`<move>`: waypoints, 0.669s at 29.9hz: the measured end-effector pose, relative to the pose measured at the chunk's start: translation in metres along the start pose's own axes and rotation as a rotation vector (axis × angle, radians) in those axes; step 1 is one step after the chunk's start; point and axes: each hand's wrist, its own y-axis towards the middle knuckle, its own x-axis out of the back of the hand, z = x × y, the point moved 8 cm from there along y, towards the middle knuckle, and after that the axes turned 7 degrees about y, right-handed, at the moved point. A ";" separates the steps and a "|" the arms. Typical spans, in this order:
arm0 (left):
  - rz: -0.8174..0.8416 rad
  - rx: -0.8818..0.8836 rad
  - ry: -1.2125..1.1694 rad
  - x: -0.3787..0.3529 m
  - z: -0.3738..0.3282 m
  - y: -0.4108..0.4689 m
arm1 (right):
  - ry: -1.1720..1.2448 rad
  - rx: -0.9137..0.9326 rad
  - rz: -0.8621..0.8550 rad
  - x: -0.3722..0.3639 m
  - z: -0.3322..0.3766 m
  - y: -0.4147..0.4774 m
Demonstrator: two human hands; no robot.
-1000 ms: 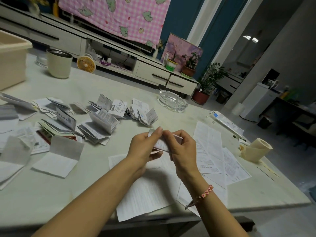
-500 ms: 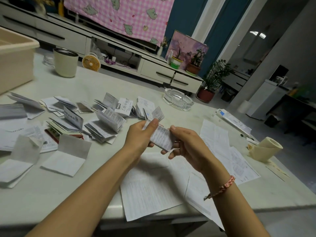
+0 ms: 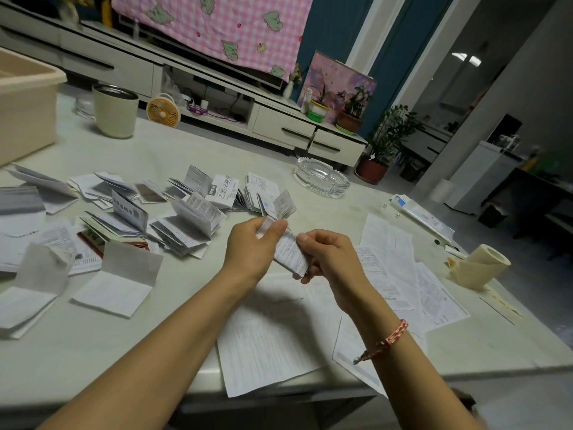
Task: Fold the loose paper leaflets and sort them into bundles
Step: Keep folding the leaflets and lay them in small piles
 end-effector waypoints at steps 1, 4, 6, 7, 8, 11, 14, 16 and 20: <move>-0.034 -0.009 0.002 0.001 -0.001 -0.001 | 0.008 0.015 -0.027 -0.001 0.000 0.000; -0.084 -0.050 0.001 0.003 -0.003 -0.004 | 0.054 0.070 -0.059 -0.006 -0.002 -0.003; -0.102 -0.040 -0.001 0.004 -0.003 -0.005 | 0.105 0.080 -0.071 -0.006 -0.003 -0.005; -0.116 -0.025 -0.004 0.004 -0.002 -0.006 | 0.137 0.069 -0.070 -0.006 -0.003 -0.005; -0.140 -0.010 -0.009 0.005 -0.001 -0.006 | 0.176 0.050 -0.066 -0.006 -0.004 -0.004; -0.232 0.018 -0.035 0.008 -0.001 -0.010 | 0.261 0.025 -0.100 -0.006 -0.008 -0.006; -0.247 0.042 -0.084 0.006 0.001 -0.013 | 0.199 0.138 -0.248 0.002 -0.007 -0.009; -0.164 0.127 -0.160 0.000 0.006 -0.010 | 0.164 0.181 -0.291 0.010 -0.002 -0.009; 0.106 0.170 -0.017 -0.006 0.007 -0.003 | -0.064 0.232 -0.086 0.010 0.010 -0.011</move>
